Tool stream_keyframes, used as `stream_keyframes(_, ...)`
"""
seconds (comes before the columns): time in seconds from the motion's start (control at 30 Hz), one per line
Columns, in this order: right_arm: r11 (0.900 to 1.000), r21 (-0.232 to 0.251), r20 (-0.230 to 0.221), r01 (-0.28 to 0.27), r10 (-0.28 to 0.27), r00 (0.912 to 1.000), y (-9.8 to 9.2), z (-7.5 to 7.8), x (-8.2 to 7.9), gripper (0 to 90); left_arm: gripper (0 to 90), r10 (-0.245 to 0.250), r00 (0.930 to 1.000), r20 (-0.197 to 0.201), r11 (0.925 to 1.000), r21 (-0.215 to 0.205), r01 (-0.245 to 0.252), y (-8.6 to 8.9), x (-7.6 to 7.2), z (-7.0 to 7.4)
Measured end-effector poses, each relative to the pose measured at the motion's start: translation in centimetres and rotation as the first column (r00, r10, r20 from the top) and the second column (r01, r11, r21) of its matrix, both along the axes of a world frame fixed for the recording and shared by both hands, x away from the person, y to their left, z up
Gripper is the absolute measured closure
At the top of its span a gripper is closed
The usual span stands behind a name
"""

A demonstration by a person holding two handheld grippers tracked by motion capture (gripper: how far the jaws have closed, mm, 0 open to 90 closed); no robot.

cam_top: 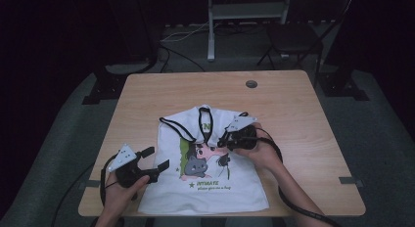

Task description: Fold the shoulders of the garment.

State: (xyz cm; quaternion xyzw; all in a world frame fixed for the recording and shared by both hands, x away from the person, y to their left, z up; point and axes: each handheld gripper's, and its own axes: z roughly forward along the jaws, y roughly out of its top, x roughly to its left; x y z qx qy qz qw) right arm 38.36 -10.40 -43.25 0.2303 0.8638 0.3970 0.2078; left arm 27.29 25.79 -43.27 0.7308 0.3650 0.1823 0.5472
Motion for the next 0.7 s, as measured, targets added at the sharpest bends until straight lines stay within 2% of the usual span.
stream_keyframes(0.17,1.0,-0.005,-0.039,0.013,-0.013,0.9992,-0.4,-0.9,0.2,51.2,18.4,-0.004,1.0,-0.002,1.0,0.002,0.004,0.0,-0.1,0.0)
stream_keyframes(0.4,1.0,0.01,-0.066,0.014,-0.013,0.9977,-0.7,-0.9,0.5,49.4,18.4,0.0,1.0,-0.001,1.0,0.001,0.0,0.0,0.0,0.0)
stream_keyframes(0.5,1.0,0.02,-0.054,0.021,-0.02,0.9983,-1.0,-0.6,0.4,46.8,18.4,-0.002,1.0,0.001,1.0,0.003,0.002,0.0,0.1,0.0)
stream_keyframes(0.63,0.996,0.073,-0.023,0.048,-0.047,0.9986,-2.0,0.5,0.0,36.0,18.4,0.004,0.9998,0.018,1.0,0.002,-0.004,-0.1,0.5,0.3)
stream_keyframes(0.67,0.994,0.087,-0.027,0.061,-0.059,0.9979,-2.3,0.6,-0.1,33.2,18.4,0.004,0.9998,0.018,1.0,0.002,-0.004,-0.1,0.5,0.3)
stream_keyframes(0.7,0.992,0.107,-0.028,0.065,-0.062,0.9976,-2.6,0.7,-0.2,30.1,18.4,0.011,0.9988,0.048,0.9999,0.001,-0.011,-0.3,0.8,0.4)
